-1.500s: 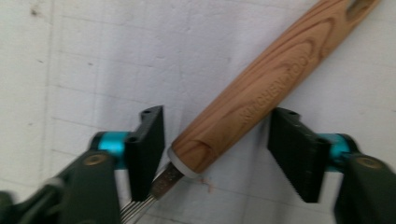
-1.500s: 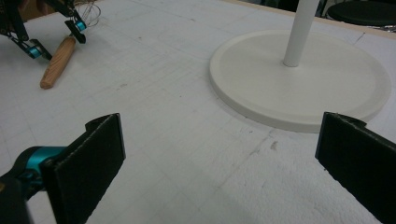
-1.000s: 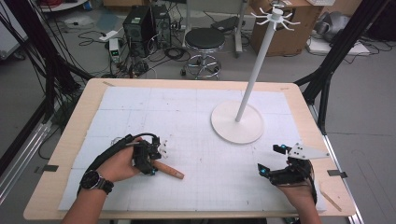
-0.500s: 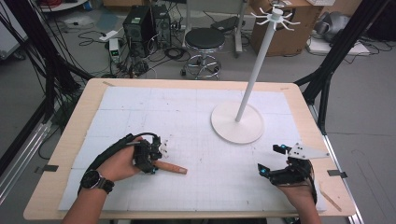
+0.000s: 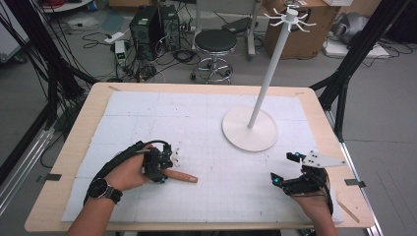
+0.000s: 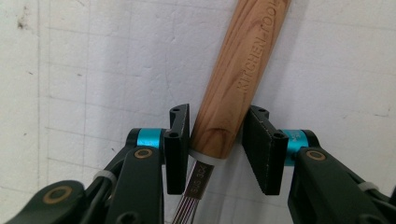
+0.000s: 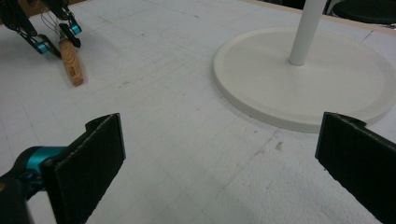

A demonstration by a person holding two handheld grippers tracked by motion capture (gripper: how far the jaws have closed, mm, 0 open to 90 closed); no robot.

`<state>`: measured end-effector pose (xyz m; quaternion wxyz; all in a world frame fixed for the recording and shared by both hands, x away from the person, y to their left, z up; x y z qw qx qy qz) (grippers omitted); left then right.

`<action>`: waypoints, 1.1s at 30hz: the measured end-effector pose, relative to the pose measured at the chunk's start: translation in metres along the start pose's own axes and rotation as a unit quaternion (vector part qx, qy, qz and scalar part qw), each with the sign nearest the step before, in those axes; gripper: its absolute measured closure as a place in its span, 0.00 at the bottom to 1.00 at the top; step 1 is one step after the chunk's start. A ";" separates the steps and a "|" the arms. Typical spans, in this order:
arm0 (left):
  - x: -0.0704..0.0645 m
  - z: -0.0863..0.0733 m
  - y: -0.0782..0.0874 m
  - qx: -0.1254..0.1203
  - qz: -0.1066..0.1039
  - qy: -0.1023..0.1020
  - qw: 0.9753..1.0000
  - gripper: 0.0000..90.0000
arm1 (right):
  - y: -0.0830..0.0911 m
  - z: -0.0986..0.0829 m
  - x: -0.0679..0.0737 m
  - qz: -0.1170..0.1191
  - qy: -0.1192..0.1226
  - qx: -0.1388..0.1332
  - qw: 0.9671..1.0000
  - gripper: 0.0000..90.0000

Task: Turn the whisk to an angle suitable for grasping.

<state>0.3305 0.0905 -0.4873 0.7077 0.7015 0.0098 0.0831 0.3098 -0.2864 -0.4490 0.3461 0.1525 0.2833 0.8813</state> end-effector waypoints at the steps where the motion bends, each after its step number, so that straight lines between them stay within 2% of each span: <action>1: -0.001 0.001 0.000 0.002 0.002 -0.004 1.000 0.70 | 0.000 0.000 0.000 0.000 0.000 0.000 1.000 0.00; 4: -0.002 0.002 0.001 0.002 -0.002 -0.005 1.000 0.72 | 0.000 0.000 0.000 0.000 0.000 0.000 1.000 0.00; 7: -0.004 0.004 0.002 0.000 -0.015 -0.009 1.000 0.75 | 0.001 0.000 -0.001 -0.001 0.001 -0.001 1.000 0.00; 10: -0.007 0.006 0.004 -0.010 -0.028 0.001 1.000 0.77 | 0.000 0.000 -0.001 -0.001 0.001 -0.001 1.000 0.00; 13: -0.007 0.007 0.007 -0.015 -0.028 0.001 0.999 0.77 | 0.000 -0.001 -0.001 0.001 0.000 0.001 1.000 0.00; 17: -0.005 0.008 0.015 -0.040 -0.026 0.008 0.999 0.77 | 0.000 -0.001 -0.001 0.001 -0.001 0.001 1.000 0.00; 18: -0.005 0.009 0.020 -0.056 -0.029 0.016 0.998 0.77 | 0.000 -0.001 -0.001 0.000 -0.002 0.001 1.000 0.00; 22: -0.003 0.011 0.032 -0.094 -0.025 0.030 0.995 0.77 | 0.000 -0.001 -0.001 0.000 0.000 0.001 1.000 0.00; 23: -0.003 0.011 0.032 -0.094 -0.025 0.030 0.995 0.77 | 0.000 -0.001 -0.001 0.000 0.000 0.001 1.000 0.00; 26: -0.001 0.013 0.042 -0.128 -0.028 0.045 0.990 0.78 | 0.001 0.000 -0.001 -0.001 -0.001 0.000 1.000 0.00; 27: 0.001 0.013 0.048 -0.149 -0.033 0.054 0.987 0.78 | 0.001 0.000 -0.001 -0.001 -0.002 0.001 1.000 0.00; 28: 0.001 0.013 0.048 -0.149 -0.033 0.054 0.987 0.78 | 0.001 0.000 -0.001 -0.001 -0.002 0.001 1.000 0.00; 29: 0.002 0.014 0.051 -0.161 -0.033 0.060 0.984 0.78 | 0.001 0.000 -0.001 0.000 -0.002 0.000 1.000 0.00; 30: 0.003 0.014 0.054 -0.173 -0.037 0.066 0.982 0.78 | 0.001 0.000 -0.001 -0.001 -0.002 0.001 1.000 0.00; 31: 0.004 0.014 0.060 -0.193 -0.042 0.075 0.977 0.78 | 0.001 0.000 -0.001 -0.001 -0.001 0.001 1.000 0.00; 32: 0.004 0.014 0.060 -0.193 -0.042 0.075 0.977 0.78 | 0.001 0.000 -0.001 -0.001 0.000 0.000 1.000 0.00; 33: 0.005 0.014 0.065 -0.214 -0.050 0.086 0.972 0.78 | 0.001 0.000 -0.001 0.000 -0.001 0.000 1.000 0.00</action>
Point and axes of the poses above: each handheld gripper's, and its own axes: y roughly backward along the jaws, z roughly out of its top, x roughly to its left, the point moved 8 cm from there along -y, roughly forward along the jaws, and after that the axes turned 11 degrees about x, right-handed, at the moved point
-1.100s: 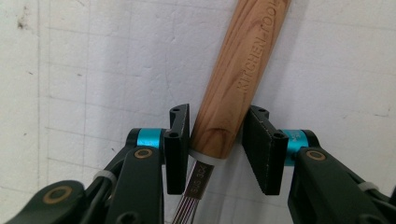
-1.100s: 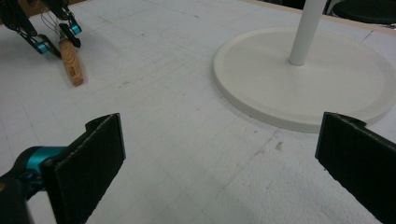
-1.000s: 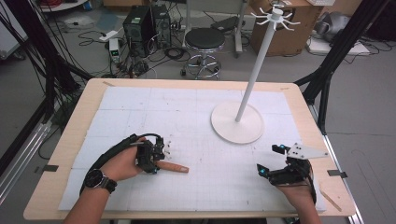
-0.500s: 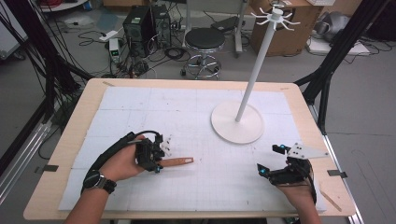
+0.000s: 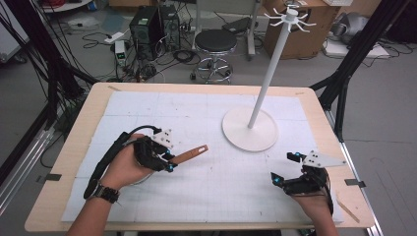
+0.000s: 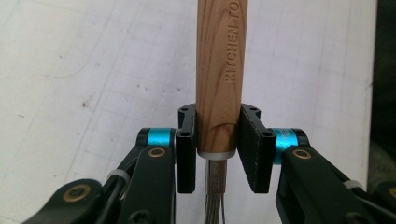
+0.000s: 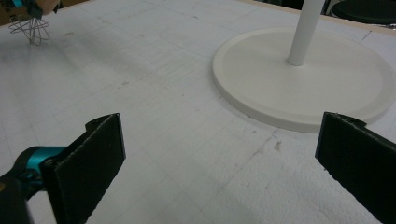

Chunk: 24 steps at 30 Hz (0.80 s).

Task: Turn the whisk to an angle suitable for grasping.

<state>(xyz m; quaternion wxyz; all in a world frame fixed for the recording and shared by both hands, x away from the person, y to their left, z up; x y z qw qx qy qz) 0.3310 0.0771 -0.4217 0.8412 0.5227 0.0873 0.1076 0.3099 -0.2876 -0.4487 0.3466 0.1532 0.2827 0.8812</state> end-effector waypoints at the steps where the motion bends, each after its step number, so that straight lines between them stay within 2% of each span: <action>1: 0.000 0.000 0.000 0.000 0.000 0.000 1.000 0.78 | 0.000 0.000 0.000 0.000 -0.001 0.001 1.000 0.00; 7: 0.004 0.005 0.011 -0.041 -0.003 0.018 0.999 0.78 | 0.000 0.000 0.000 0.000 -0.003 0.000 1.000 0.00; 8: 0.003 0.007 0.013 -0.055 -0.009 0.023 0.998 0.78 | 0.000 0.000 0.000 0.000 -0.003 0.000 1.000 0.00; 9: 0.003 0.007 0.013 -0.055 -0.009 0.023 0.998 0.78 | 0.000 0.000 0.000 0.000 -0.004 0.000 1.000 0.00; 13: 0.003 0.011 0.021 -0.084 -0.019 0.035 0.996 0.78 | 0.000 0.000 -0.001 -0.001 -0.001 0.000 1.000 0.00; 17: 0.005 0.012 0.025 -0.103 -0.024 0.034 0.994 0.78 | -0.001 0.001 -0.001 -0.002 0.001 -0.001 1.000 0.00; 18: 0.005 0.013 0.026 -0.112 -0.026 0.042 0.993 0.78 | -0.001 0.000 -0.001 -0.002 0.001 0.000 1.000 0.00; 19: 0.005 0.013 0.026 -0.112 -0.026 0.042 0.993 0.78 | -0.001 0.000 -0.001 -0.001 -0.001 0.000 1.000 0.00; 21: 0.006 0.015 0.028 -0.130 -0.035 0.048 0.990 0.78 | -0.001 0.000 -0.001 0.000 -0.001 0.001 1.000 0.00; 22: 0.006 0.015 0.028 -0.130 -0.035 0.048 0.990 0.78 | -0.001 -0.001 -0.001 0.000 -0.001 0.001 1.000 0.00; 24: 0.007 0.018 0.031 -0.151 -0.042 0.054 0.986 0.78 | -0.001 -0.001 -0.001 0.000 -0.001 0.002 1.000 0.00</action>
Point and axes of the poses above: each handheld gripper's, and its own axes: y roughly backward along the jaws, z roughly out of its top, x roughly to its left, the point moved 8 cm from there along -y, roughly forward along the jaws, and after that the axes turned 11 degrees about x, right-handed, at the moved point
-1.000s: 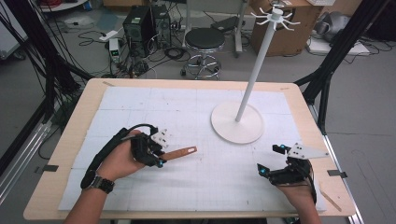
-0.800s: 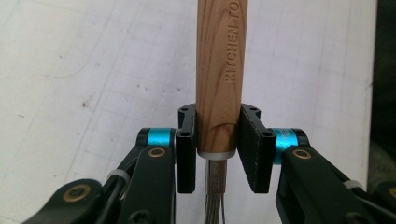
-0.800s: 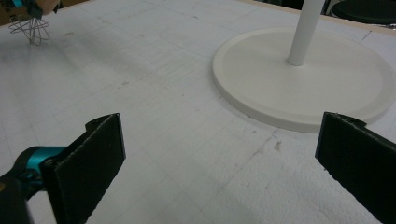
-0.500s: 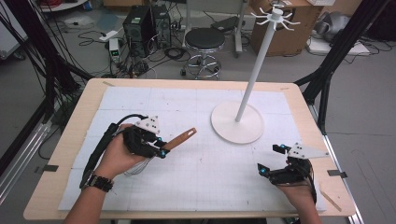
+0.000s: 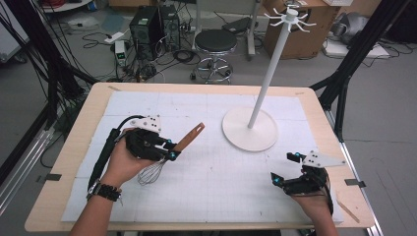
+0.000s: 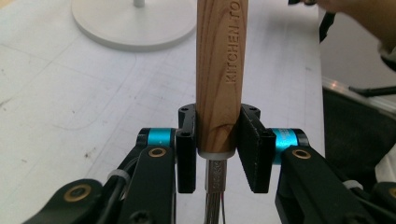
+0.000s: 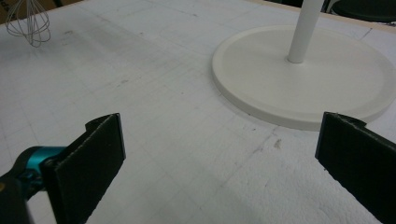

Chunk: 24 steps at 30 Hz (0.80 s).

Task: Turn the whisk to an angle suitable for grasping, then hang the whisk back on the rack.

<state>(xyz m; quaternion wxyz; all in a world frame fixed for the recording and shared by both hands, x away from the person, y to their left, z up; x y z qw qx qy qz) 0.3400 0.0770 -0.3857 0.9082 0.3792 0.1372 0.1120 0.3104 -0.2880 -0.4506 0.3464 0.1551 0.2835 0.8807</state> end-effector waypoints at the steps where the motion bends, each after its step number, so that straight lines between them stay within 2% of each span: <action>1: 0.001 0.002 0.001 -0.006 -0.004 0.000 1.000 0.78 | 0.000 0.000 -0.001 -0.002 0.001 0.000 1.000 0.00; 4: 0.001 0.008 0.004 -0.029 -0.013 0.005 0.999 0.78 | 0.002 -0.001 -0.002 -0.003 0.000 -0.002 1.000 0.00; 5: 0.001 0.008 0.004 -0.029 -0.013 0.005 0.999 0.78 | 0.002 -0.001 -0.002 -0.003 0.000 -0.002 1.000 0.00; 7: 0.000 0.017 0.006 -0.048 -0.023 0.005 0.999 0.78 | 0.003 -0.001 -0.002 -0.004 -0.001 -0.003 1.000 0.00; 8: 0.000 0.017 0.006 -0.048 -0.023 0.005 0.999 0.78 | 0.003 -0.001 -0.002 -0.004 -0.001 -0.003 1.000 0.00; 9: -0.001 0.023 0.007 -0.067 -0.035 0.008 0.997 0.78 | 0.004 -0.001 -0.002 -0.004 -0.003 -0.003 1.000 0.00; 16: -0.002 0.040 0.008 -0.082 -0.045 0.002 0.996 0.78 | 0.004 0.000 -0.001 -0.004 0.000 -0.003 1.000 0.00; 19: -0.004 0.055 0.010 -0.100 -0.061 -0.002 0.993 0.78 | 0.003 0.001 0.000 -0.004 0.002 -0.005 1.000 0.00; 21: -0.004 0.058 0.011 -0.102 -0.063 -0.004 0.993 0.78 | 0.003 0.000 0.000 -0.002 0.000 -0.003 1.000 0.00; 23: -0.003 0.069 0.012 -0.105 -0.063 -0.008 0.992 0.78 | 0.003 0.001 0.000 -0.002 0.001 -0.004 1.000 0.00; 24: -0.003 0.073 0.013 -0.112 -0.065 -0.007 0.992 0.78 | 0.003 0.001 0.000 -0.001 0.000 -0.004 1.000 0.00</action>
Point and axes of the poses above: each handheld gripper's, and its own axes: y roughly backward along the jaws, z roughly out of its top, x roughly to its left, the point moved 8 cm from there along -y, roughly forward along the jaws, and after that the axes turned 11 degrees about x, right-handed, at the moved point
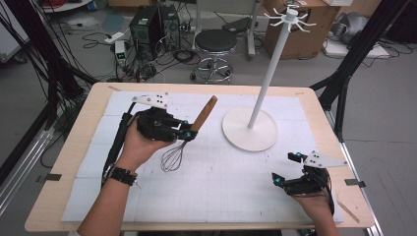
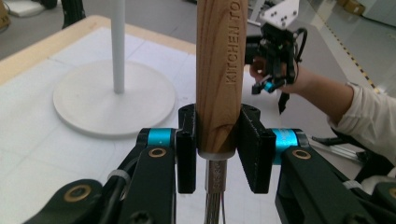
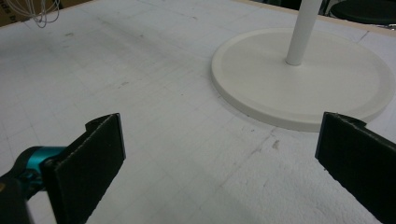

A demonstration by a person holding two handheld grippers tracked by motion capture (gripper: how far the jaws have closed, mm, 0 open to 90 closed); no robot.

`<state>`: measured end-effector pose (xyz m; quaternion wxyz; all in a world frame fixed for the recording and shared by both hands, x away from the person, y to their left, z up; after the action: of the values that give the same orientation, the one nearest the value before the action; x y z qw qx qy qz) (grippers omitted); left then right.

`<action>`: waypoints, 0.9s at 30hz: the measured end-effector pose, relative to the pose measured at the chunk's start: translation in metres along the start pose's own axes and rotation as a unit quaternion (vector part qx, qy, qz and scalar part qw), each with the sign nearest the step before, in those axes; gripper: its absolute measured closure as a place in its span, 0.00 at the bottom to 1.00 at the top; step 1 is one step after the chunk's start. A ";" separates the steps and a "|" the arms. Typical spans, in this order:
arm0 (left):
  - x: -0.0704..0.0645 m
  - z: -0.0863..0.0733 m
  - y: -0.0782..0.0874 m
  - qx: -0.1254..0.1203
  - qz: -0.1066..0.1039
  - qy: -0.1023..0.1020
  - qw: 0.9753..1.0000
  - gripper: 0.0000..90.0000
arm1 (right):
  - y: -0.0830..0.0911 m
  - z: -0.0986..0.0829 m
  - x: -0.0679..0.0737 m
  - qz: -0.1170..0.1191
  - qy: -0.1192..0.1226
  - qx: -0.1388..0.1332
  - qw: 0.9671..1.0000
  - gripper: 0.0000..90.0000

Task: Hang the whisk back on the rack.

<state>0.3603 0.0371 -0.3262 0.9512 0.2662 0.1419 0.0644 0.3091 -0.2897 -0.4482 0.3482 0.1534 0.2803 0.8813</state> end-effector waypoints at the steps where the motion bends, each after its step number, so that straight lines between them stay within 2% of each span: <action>1: 0.000 0.000 0.000 0.000 0.000 0.000 1.000 0.78 | 0.000 0.000 0.000 0.000 0.000 0.000 1.000 0.00; 11: 0.004 0.031 -0.004 -0.020 -0.025 0.000 0.999 0.78 | 0.000 0.001 0.000 0.004 -0.001 -0.004 1.000 0.00; 16: 0.004 0.048 -0.009 -0.011 -0.028 -0.011 0.999 0.78 | 0.000 0.001 0.000 0.006 0.000 -0.006 1.000 0.00; 17: 0.004 0.056 -0.011 -0.017 -0.034 -0.012 0.999 0.78 | 0.000 0.001 0.000 0.006 0.002 -0.006 1.000 0.00; 21: 0.006 0.069 -0.014 -0.020 -0.041 -0.016 0.999 0.78 | -0.001 0.001 0.001 0.005 0.003 -0.002 1.000 0.00; 25: 0.008 0.081 -0.016 -0.013 -0.037 -0.023 0.999 0.78 | 0.000 0.001 0.001 0.008 0.003 -0.003 1.000 0.00; 27: 0.010 0.092 -0.017 -0.015 -0.040 -0.029 0.999 0.78 | -0.001 0.001 0.000 0.007 0.005 -0.005 1.000 0.00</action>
<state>0.3986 -0.0206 -0.2618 0.9606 0.2478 0.1243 0.0205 0.3098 -0.2885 -0.4476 0.3412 0.1497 0.2768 0.8857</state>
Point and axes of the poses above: each handheld gripper's, and its own axes: y roughly backward along the jaws, z roughly out of its top, x roughly to its left, the point moved 8 cm from there along -y, roughly forward along the jaws, and after that the axes turned 11 degrees about x, right-handed, at the moved point
